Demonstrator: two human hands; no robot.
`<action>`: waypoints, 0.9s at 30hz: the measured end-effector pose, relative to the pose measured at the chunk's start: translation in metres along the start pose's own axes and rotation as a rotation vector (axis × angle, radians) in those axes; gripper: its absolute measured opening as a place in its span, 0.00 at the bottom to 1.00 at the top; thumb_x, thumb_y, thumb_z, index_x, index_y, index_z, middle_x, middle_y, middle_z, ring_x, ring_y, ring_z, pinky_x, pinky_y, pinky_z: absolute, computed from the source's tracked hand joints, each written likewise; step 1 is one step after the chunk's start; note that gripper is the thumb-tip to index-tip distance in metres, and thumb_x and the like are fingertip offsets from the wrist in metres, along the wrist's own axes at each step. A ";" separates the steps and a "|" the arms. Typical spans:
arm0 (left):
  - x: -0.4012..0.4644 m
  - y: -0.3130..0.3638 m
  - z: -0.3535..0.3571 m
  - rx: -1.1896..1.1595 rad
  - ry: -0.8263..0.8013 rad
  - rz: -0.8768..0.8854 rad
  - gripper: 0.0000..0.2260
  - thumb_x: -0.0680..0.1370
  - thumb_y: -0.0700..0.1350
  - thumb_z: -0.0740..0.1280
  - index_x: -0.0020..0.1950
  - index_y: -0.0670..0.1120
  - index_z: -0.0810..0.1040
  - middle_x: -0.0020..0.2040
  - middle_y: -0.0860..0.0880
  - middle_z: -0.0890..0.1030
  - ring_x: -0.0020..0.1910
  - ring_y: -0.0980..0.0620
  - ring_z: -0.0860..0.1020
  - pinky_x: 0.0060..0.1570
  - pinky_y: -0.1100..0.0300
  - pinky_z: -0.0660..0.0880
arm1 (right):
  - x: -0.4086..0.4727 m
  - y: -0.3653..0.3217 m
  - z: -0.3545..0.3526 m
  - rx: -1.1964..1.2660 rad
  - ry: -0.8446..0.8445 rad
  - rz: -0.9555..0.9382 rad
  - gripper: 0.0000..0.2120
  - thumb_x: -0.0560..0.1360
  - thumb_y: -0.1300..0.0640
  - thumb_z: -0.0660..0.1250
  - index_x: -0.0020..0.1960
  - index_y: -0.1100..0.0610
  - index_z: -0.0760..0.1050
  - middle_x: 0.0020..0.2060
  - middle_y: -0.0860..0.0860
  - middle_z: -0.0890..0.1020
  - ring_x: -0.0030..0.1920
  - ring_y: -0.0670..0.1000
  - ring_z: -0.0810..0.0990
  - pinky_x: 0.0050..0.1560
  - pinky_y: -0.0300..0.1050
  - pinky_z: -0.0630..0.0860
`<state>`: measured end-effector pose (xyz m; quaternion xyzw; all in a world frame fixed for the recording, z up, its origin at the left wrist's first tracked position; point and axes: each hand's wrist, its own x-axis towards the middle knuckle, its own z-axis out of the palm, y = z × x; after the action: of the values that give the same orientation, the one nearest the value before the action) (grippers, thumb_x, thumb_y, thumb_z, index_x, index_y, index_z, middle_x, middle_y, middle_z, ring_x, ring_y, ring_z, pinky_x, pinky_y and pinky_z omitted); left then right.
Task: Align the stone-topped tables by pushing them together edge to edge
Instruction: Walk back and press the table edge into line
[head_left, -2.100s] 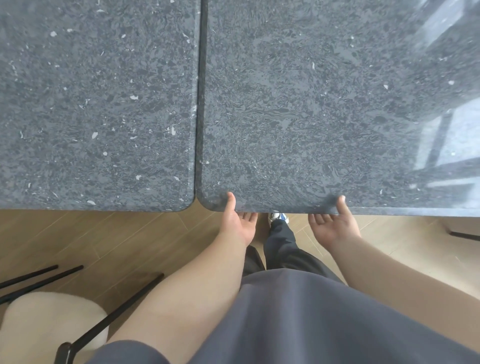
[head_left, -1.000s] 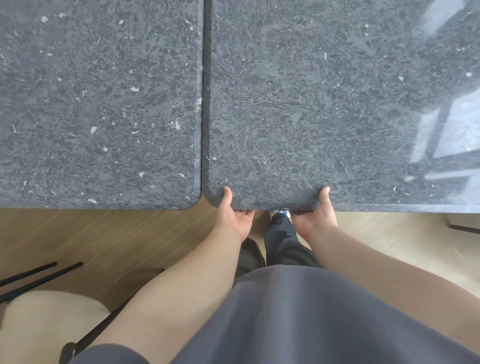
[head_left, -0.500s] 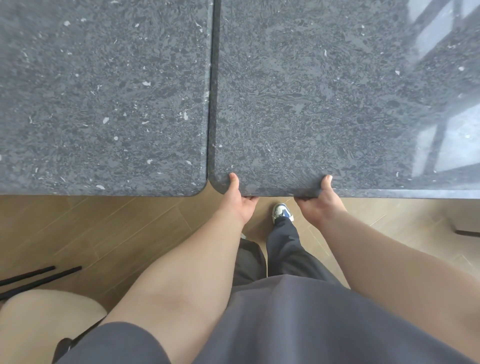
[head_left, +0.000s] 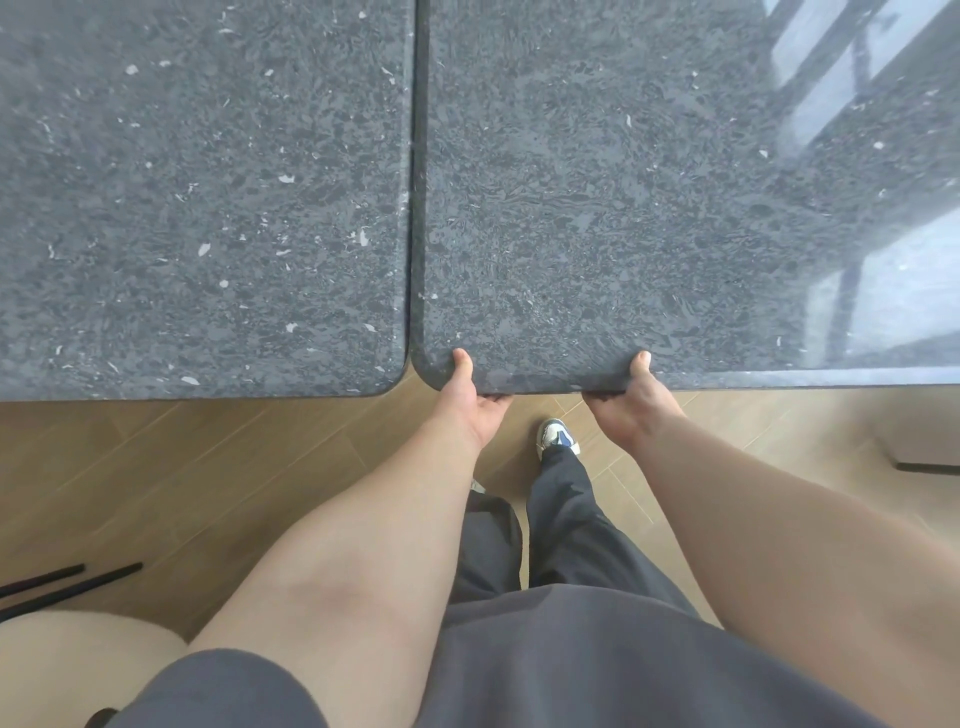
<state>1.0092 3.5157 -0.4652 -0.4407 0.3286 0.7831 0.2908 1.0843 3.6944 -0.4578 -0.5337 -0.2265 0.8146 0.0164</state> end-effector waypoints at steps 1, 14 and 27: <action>0.001 0.000 0.000 -0.002 -0.003 -0.001 0.22 0.82 0.57 0.64 0.65 0.40 0.72 0.62 0.37 0.80 0.61 0.38 0.79 0.65 0.39 0.75 | 0.000 0.001 0.000 0.009 -0.017 -0.020 0.26 0.83 0.43 0.57 0.75 0.57 0.64 0.60 0.50 0.75 0.69 0.53 0.75 0.55 0.49 0.80; -0.003 0.003 -0.001 -0.042 0.006 -0.064 0.25 0.81 0.56 0.66 0.71 0.41 0.70 0.65 0.38 0.79 0.64 0.39 0.78 0.66 0.41 0.75 | -0.007 -0.002 0.017 0.258 0.177 0.096 0.16 0.79 0.47 0.69 0.57 0.58 0.73 0.51 0.55 0.83 0.50 0.57 0.83 0.38 0.53 0.82; -0.012 0.014 -0.001 -0.024 0.004 -0.103 0.27 0.81 0.56 0.66 0.72 0.40 0.69 0.66 0.37 0.78 0.62 0.38 0.79 0.62 0.42 0.77 | -0.010 0.001 0.022 0.244 0.177 0.074 0.16 0.81 0.45 0.64 0.53 0.58 0.72 0.50 0.56 0.83 0.48 0.56 0.83 0.39 0.54 0.80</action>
<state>1.0046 3.5048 -0.4518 -0.4620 0.2966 0.7700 0.3250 1.0689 3.6836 -0.4425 -0.6052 -0.1036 0.7861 0.0711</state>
